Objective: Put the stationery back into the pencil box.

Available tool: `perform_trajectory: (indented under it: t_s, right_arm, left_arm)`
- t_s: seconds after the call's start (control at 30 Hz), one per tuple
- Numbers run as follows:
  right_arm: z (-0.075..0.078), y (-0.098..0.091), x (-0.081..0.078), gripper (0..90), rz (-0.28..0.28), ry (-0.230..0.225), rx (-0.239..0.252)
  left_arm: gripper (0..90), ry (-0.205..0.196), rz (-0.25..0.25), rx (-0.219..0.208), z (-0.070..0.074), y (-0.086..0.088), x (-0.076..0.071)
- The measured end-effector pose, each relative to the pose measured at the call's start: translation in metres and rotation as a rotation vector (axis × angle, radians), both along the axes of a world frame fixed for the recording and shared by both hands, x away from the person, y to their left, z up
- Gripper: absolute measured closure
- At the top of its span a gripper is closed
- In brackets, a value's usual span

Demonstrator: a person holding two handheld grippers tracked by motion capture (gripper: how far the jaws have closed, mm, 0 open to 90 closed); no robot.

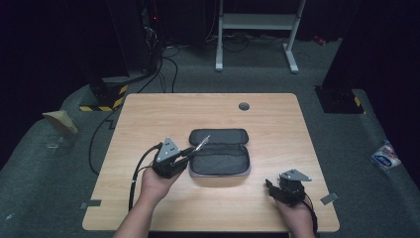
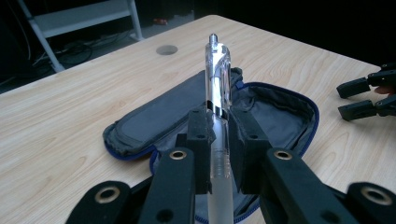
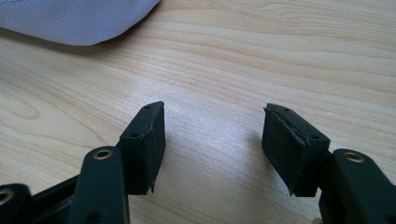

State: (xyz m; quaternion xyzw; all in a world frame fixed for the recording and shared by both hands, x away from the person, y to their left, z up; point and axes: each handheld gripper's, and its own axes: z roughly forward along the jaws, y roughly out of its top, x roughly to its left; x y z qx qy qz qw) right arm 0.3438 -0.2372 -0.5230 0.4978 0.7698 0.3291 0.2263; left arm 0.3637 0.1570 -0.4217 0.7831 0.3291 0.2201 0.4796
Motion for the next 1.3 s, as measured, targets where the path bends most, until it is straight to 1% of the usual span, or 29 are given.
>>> perform_trajectory:
  t_s: [0.3,0.37,0.53,0.6,0.67,0.83,0.97,1.07,1.23,1.3]
  right_arm:
    - [0.0,0.0,0.0,39.1,-0.002,0.0,0.002]
    - [0.0,0.0,0.0,39.1,-0.003,0.0,0.002]
    - [0.0,0.0,0.0,39.2,-0.003,0.0,0.001]
    - [0.0,0.0,0.0,39.2,-0.003,0.0,0.001]
    - [0.0,0.0,0.0,39.2,-0.003,0.0,0.001]
    - [0.0,0.0,0.0,39.2,-0.003,0.0,0.002]
    - [0.0,0.0,0.0,39.1,-0.003,0.0,0.001]
    - [0.0,0.0,0.0,39.2,-0.003,0.0,0.002]
    - [0.0,0.0,0.0,39.1,-0.002,0.0,0.002]
    - [0.0,0.0,0.0,39.1,-0.002,0.0,0.001]
  left_arm:
    - [79.0,-0.015,-0.041,0.014,0.002,-0.018,0.01]
    - [79.0,-0.007,-0.05,0.022,0.002,-0.023,0.012]
    - [79.0,-0.003,-0.071,0.037,0.002,-0.034,0.019]
    - [79.0,0.002,-0.081,0.038,0.002,-0.039,0.021]
    - [79.1,0.004,-0.087,0.029,0.002,-0.042,0.024]
    - [79.1,0.011,-0.105,0.034,0.002,-0.052,0.028]
    - [79.1,0.01,-0.117,0.037,0.004,-0.058,0.032]
    - [79.1,0.006,-0.125,0.028,0.004,-0.06,0.034]
    - [79.1,0.015,-0.127,0.033,0.003,-0.063,0.038]
    - [79.1,0.021,-0.137,0.03,0.001,-0.064,0.04]
